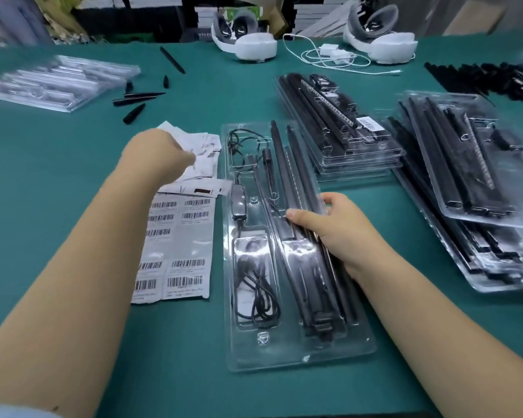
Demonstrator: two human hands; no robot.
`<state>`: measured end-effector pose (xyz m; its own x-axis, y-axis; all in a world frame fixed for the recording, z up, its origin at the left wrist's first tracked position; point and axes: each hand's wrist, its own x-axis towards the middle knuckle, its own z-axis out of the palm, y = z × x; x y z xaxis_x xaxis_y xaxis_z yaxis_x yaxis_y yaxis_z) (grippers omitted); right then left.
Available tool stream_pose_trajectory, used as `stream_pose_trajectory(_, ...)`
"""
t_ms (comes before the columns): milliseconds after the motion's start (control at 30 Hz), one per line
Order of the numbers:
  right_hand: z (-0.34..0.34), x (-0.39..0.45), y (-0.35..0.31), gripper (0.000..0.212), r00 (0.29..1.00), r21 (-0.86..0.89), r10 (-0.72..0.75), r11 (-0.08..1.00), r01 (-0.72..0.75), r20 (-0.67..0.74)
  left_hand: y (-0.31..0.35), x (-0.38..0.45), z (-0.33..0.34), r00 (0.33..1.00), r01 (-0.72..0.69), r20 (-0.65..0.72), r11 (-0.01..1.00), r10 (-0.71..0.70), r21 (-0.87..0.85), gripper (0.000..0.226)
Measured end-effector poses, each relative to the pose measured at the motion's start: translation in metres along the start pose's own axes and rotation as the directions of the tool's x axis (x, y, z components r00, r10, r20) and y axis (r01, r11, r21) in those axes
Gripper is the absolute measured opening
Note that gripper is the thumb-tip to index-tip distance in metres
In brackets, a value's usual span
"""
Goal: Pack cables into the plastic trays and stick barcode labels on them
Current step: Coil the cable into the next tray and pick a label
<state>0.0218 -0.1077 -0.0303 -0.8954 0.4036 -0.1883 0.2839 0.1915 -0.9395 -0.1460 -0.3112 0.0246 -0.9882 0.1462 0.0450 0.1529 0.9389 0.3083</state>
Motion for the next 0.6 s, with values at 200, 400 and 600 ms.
stream_pose_trajectory(200, 0.001, -0.003, -0.004, 0.057, 1.000, -0.160, -0.025, 0.987, 0.023, -0.008, -0.025, -0.060, 0.005, 0.981, -0.046, 0.181, 0.995, 0.063, -0.093, 0.030)
stream_pose_trajectory(400, 0.003, -0.013, -0.005, 0.059, 0.990, -0.499, -0.137, 0.861, 0.099, -0.041, -0.043, -0.068, 0.004, 0.933, -0.098, 0.336, 0.989, 0.131, -0.112, 0.085)
stream_pose_trajectory(600, 0.000, -0.015, -0.003, 0.048, 0.950, -0.732, -0.309, 0.659, 0.174, -0.051, -0.060, -0.064, 0.000, 0.904, -0.036, 0.425, 0.998, 0.055, -0.052, 0.097)
